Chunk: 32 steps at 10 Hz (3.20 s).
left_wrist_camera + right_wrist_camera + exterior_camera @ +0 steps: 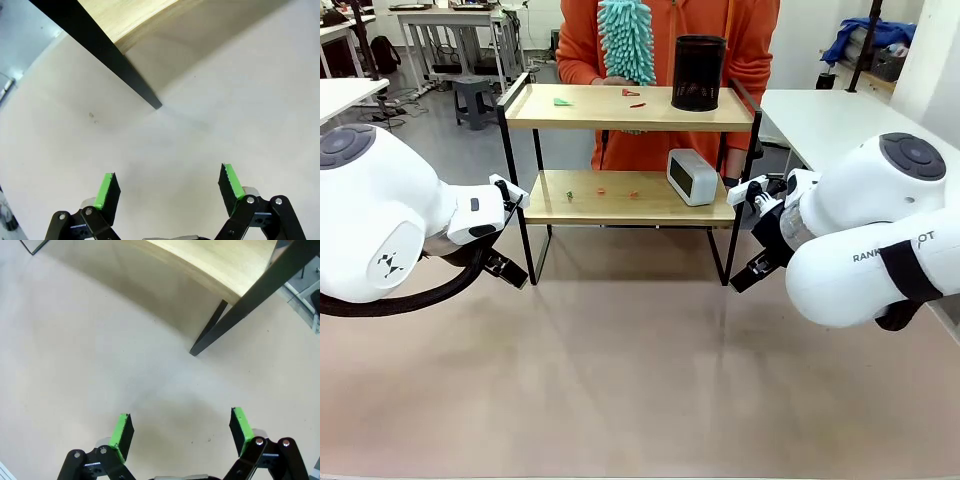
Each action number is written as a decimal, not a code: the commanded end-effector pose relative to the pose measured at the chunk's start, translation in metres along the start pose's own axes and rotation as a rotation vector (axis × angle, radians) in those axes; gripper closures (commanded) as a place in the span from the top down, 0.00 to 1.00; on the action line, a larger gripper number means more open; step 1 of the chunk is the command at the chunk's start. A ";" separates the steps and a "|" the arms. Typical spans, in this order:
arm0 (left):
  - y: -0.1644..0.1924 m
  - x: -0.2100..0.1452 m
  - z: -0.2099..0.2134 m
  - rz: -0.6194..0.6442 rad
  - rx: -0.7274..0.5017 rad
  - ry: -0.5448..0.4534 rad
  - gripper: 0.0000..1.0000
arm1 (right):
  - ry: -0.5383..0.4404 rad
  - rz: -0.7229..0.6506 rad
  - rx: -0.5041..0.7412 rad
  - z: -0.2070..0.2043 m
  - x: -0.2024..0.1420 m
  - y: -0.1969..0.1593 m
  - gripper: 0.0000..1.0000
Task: Clean the shelf.
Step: Pick up the Duster from the human.
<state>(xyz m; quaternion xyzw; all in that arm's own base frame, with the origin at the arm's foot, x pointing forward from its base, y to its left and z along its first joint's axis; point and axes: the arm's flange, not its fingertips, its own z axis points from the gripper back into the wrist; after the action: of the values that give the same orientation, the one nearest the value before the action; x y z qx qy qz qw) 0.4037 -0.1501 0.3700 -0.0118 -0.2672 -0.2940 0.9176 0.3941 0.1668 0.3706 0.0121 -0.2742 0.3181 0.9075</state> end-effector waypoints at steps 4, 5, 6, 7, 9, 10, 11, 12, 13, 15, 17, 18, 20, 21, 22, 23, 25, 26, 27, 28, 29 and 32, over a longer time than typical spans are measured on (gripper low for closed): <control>-0.013 -0.019 0.048 -0.125 -0.252 0.154 1.00 | 0.392 0.055 0.444 0.051 -0.026 -0.008 1.00; -0.010 -0.038 0.078 -0.143 -0.385 0.131 1.00 | 0.300 -0.067 0.582 0.085 -0.042 -0.027 1.00; 0.004 -0.052 0.107 0.067 -0.437 0.058 1.00 | 0.135 -0.304 0.683 0.119 -0.063 -0.055 1.00; 0.025 -0.069 0.132 0.237 -0.518 -0.139 1.00 | -0.010 -0.416 0.893 0.147 -0.084 -0.081 1.00; 0.081 -0.113 0.172 0.512 -0.679 -0.482 1.00 | -0.318 -0.752 1.105 0.182 -0.138 -0.136 1.00; 0.108 -0.149 0.183 0.697 -0.725 -0.666 1.00 | -0.529 -0.944 1.129 0.191 -0.178 -0.163 1.00; 0.125 -0.180 0.185 0.819 -0.704 -0.754 1.00 | -0.694 -1.145 1.060 0.192 -0.211 -0.180 1.00; 0.132 -0.198 0.180 0.912 -0.686 -0.755 1.00 | -0.755 -1.236 0.977 0.191 -0.233 -0.185 1.00; 0.133 -0.202 0.176 0.898 -0.719 -0.728 1.00 | -0.744 -1.270 0.925 0.189 -0.233 -0.184 1.00; 0.218 -0.175 0.223 0.865 -0.702 -0.625 1.00 | -0.390 -0.989 1.016 0.206 -0.255 -0.209 1.00; 0.218 -0.175 0.223 0.865 -0.702 -0.625 1.00 | -0.390 -0.989 1.016 0.206 -0.255 -0.209 1.00; 0.218 -0.175 0.223 0.865 -0.702 -0.625 1.00 | -0.390 -0.989 1.016 0.206 -0.255 -0.209 1.00; 0.218 -0.175 0.223 0.865 -0.702 -0.625 1.00 | -0.390 -0.989 1.016 0.206 -0.255 -0.209 1.00; 0.218 -0.175 0.223 0.865 -0.702 -0.625 1.00 | -0.390 -0.989 1.016 0.206 -0.255 -0.209 1.00; 0.218 -0.175 0.223 0.865 -0.702 -0.625 1.00 | -0.390 -0.989 1.016 0.206 -0.255 -0.209 1.00; 0.218 -0.175 0.223 0.865 -0.702 -0.625 1.00 | -0.390 -0.989 1.016 0.206 -0.255 -0.209 1.00; 0.216 -0.178 0.223 0.887 -0.696 -0.600 1.00 | -0.390 -0.989 1.016 0.206 -0.255 -0.209 1.00; 0.225 -0.164 0.224 0.905 -0.729 -0.582 1.00 | -0.390 -0.989 1.016 0.206 -0.255 -0.209 1.00; 0.237 -0.141 0.220 0.900 -0.766 -0.536 1.00 | -0.390 -0.989 1.016 0.206 -0.255 -0.209 1.00; 0.248 -0.115 0.212 0.872 -0.764 -0.487 1.00 | -0.390 -0.989 1.016 0.206 -0.255 -0.209 1.00; 0.261 -0.085 0.199 0.834 -0.798 -0.433 1.00 | -0.390 -0.989 1.016 0.206 -0.255 -0.209 1.00; 0.275 -0.031 0.158 0.802 -0.872 -0.444 1.00 | -0.390 -0.989 1.016 0.206 -0.255 -0.209 1.00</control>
<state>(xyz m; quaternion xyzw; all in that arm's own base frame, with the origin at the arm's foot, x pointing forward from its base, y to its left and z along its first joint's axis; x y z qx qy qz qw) 0.4475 0.1146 0.5262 -0.5391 -0.2668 0.0019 0.7989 0.2509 -0.1835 0.4486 0.6130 -0.2062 -0.0619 0.7602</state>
